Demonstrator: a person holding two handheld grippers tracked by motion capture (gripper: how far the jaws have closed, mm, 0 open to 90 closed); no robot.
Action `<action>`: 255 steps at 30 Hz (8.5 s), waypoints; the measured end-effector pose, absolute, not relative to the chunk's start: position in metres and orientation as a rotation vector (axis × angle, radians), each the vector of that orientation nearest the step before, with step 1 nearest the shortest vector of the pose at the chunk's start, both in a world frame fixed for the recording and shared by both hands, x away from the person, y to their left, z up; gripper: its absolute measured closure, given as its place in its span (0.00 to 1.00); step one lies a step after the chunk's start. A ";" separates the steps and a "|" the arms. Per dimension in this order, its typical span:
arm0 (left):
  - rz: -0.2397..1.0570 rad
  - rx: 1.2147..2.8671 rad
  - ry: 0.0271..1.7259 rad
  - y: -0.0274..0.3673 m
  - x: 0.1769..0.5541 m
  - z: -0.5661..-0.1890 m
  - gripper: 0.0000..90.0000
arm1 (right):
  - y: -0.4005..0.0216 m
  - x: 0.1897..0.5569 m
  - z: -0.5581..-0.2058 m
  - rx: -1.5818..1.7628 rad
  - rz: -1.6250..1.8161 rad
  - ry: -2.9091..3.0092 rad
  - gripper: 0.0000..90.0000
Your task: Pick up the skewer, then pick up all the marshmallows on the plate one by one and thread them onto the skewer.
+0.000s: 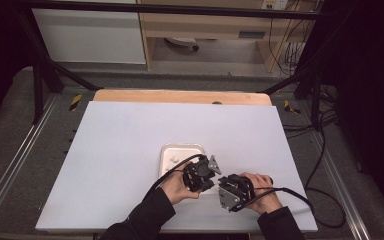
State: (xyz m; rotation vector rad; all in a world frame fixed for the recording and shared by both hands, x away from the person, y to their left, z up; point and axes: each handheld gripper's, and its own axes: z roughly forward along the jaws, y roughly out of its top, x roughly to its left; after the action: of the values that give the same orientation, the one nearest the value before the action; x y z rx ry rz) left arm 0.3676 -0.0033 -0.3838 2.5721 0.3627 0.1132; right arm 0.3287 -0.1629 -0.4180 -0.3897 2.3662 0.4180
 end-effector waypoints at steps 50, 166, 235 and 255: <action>0.143 2.743 0.336 0.009 0.368 -0.398 0.98 | -0.160 0.329 -0.416 -0.404 0.251 2.325 0.99; 0.339 2.024 0.890 0.210 0.335 -0.419 0.98 | -0.087 0.416 -0.450 0.949 1.141 2.534 0.80; 0.296 2.071 0.693 0.144 0.311 -0.421 0.98 | -0.145 0.387 -0.358 0.950 1.860 2.319 0.87; 0.332 2.059 0.652 0.145 0.308 -0.421 0.99 | -0.140 0.385 -0.361 0.949 1.945 2.347 0.91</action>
State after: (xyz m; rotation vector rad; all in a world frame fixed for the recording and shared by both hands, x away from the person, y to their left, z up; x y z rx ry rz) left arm 0.3082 0.1449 -0.4215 2.0588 0.6524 0.3324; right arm 0.3846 -0.1403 -0.3613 0.9492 2.3475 1.9454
